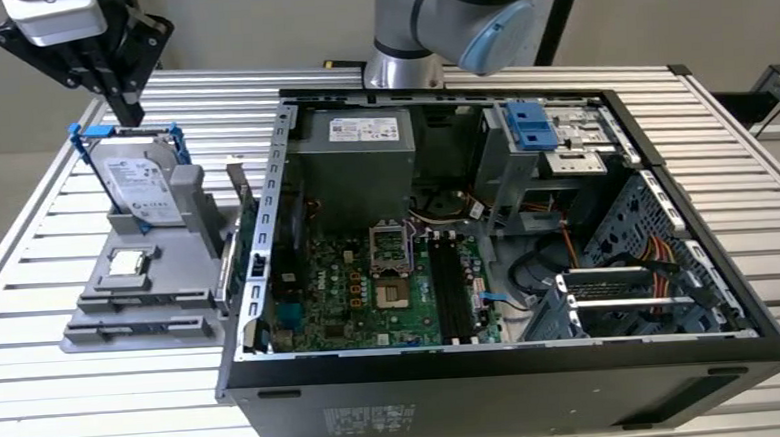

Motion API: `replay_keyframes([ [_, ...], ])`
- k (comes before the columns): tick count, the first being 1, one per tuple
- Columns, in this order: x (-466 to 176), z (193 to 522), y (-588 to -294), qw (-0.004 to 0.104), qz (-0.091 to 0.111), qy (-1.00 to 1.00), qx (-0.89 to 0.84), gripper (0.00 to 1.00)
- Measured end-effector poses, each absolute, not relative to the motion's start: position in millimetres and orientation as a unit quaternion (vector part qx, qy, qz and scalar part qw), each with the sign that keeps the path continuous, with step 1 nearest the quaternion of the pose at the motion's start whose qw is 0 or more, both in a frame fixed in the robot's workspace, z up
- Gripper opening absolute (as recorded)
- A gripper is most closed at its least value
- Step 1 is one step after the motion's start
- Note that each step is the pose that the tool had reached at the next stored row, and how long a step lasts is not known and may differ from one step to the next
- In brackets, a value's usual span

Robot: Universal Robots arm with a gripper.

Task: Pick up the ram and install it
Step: 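Reach for the ram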

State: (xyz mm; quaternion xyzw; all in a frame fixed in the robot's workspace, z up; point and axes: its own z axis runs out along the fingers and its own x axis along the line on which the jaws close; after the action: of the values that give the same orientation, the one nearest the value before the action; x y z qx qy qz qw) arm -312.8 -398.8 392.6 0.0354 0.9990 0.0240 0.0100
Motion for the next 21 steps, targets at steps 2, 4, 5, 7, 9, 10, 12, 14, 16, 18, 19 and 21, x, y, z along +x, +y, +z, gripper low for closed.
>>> replay_keyframes([
  [2, -315, 393, -399, 0.010, 0.024, 0.999, 0.035, 0.00],
  [4, -318, 393, -399, 0.010, 0.024, 0.999, 0.035, 0.00],
  [5, -319, 393, -399, 0.010, 0.024, 0.999, 0.035, 0.00],
  [7, -322, 393, -399, 0.010, 0.024, 0.999, 0.035, 0.00],
  [9, -325, 393, -399, 0.010, 0.024, 0.999, 0.035, 0.00],
  [10, -326, 393, -399, 0.010, 0.024, 0.999, 0.035, 0.00],
  [12, -329, 393, -399, 0.010, 0.024, 0.999, 0.035, 0.00],
  [14, -331, 393, -399, 0.010, 0.024, 0.999, 0.035, 0.00],
  [16, -334, 393, -399, 0.010, 0.024, 0.999, 0.035, 0.00],
  [18, -336, 393, -399, 0.010, 0.024, 0.999, 0.035, 0.00],
  [19, -338, 393, -399, 0.010, 0.024, 0.999, 0.035, 0.00],
  [21, -340, 393, -399, 0.010, 0.024, 0.999, 0.035, 0.00],
])
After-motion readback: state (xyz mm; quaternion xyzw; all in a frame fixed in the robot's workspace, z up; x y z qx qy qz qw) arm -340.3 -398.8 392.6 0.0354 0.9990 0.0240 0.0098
